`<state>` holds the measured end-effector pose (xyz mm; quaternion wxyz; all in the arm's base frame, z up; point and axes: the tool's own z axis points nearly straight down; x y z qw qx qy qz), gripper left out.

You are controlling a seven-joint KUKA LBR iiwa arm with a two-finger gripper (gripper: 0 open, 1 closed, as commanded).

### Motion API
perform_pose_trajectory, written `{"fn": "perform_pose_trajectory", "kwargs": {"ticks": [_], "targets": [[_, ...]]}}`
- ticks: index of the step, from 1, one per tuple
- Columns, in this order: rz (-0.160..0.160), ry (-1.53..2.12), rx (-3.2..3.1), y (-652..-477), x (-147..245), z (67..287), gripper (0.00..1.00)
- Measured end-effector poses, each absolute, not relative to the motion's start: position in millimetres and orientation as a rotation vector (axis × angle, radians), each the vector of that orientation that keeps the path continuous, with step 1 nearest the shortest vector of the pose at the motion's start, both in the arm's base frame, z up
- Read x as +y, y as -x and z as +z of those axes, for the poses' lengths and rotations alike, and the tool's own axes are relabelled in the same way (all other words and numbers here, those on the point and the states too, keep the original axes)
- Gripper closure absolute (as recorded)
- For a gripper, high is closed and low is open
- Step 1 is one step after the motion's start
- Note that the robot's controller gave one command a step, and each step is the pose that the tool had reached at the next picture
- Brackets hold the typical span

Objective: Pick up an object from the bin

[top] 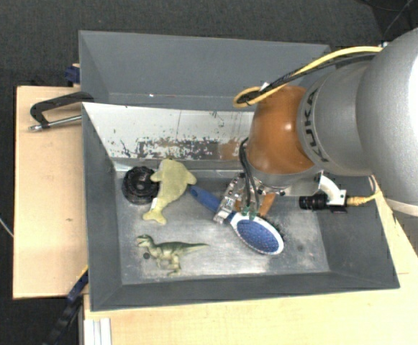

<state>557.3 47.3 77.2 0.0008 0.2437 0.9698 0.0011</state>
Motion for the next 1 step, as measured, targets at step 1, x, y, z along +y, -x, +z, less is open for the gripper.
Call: {"fn": "perform_pose_trajectory", "kwargs": {"ticks": [1], "targets": [[0.007,-0.737,3.043,-547.3,49.0,211.2,1.0]]}}
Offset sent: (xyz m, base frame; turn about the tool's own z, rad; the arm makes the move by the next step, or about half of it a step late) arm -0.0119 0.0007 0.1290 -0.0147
